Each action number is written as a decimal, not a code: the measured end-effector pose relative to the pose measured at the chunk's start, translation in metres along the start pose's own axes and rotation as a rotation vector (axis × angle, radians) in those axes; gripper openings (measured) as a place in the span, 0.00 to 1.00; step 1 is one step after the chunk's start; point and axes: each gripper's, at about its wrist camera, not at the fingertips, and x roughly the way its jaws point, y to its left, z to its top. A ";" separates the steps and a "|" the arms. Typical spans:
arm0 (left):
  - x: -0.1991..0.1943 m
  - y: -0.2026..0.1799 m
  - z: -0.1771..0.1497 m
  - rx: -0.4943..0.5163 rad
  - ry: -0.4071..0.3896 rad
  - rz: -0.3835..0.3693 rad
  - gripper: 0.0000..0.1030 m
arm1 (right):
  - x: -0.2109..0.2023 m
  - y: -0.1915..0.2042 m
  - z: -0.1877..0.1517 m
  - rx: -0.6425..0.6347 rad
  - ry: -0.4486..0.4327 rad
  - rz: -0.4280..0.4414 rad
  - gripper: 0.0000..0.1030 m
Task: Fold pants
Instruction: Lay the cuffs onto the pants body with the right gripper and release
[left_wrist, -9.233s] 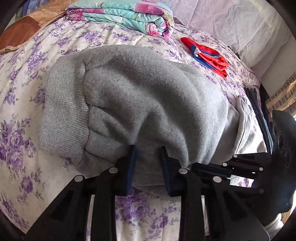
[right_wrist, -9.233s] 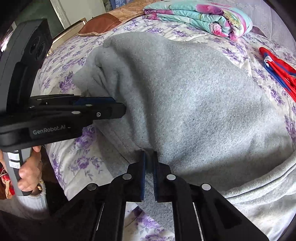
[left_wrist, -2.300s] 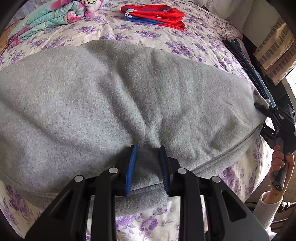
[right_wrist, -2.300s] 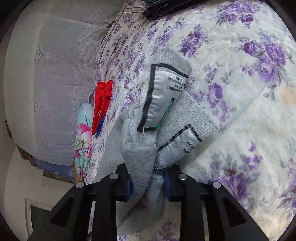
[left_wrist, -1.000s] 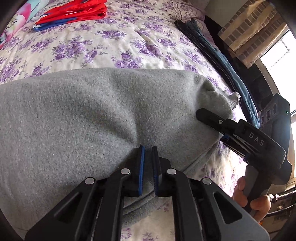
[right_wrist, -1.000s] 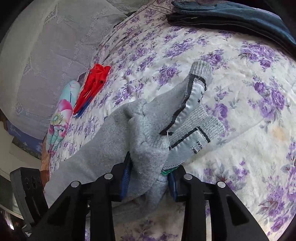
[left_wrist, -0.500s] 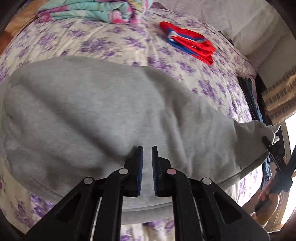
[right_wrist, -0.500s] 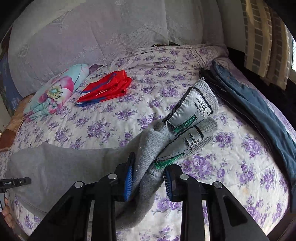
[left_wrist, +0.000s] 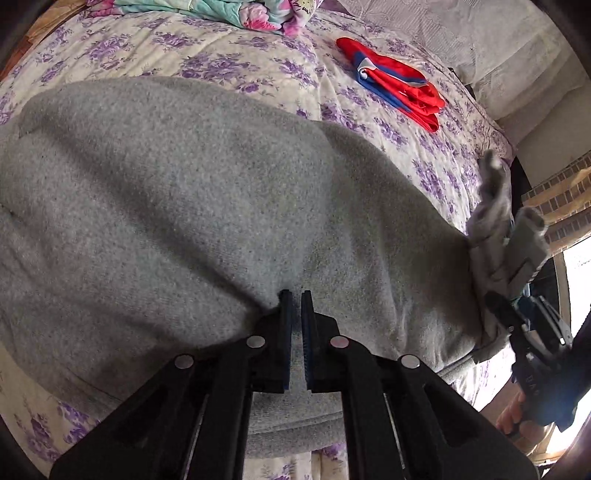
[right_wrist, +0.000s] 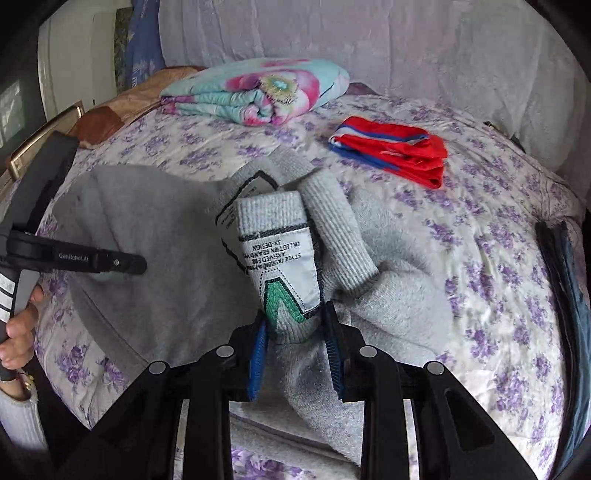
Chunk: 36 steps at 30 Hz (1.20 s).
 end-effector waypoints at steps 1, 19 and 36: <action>0.000 0.000 0.000 0.001 0.000 0.005 0.06 | 0.012 0.006 -0.003 -0.010 0.035 0.013 0.28; 0.003 -0.008 0.002 0.025 0.001 0.059 0.05 | -0.007 -0.023 0.011 0.190 0.050 0.369 0.27; 0.005 -0.007 0.007 0.032 0.018 0.049 0.06 | 0.016 -0.022 0.040 0.124 0.052 0.141 0.28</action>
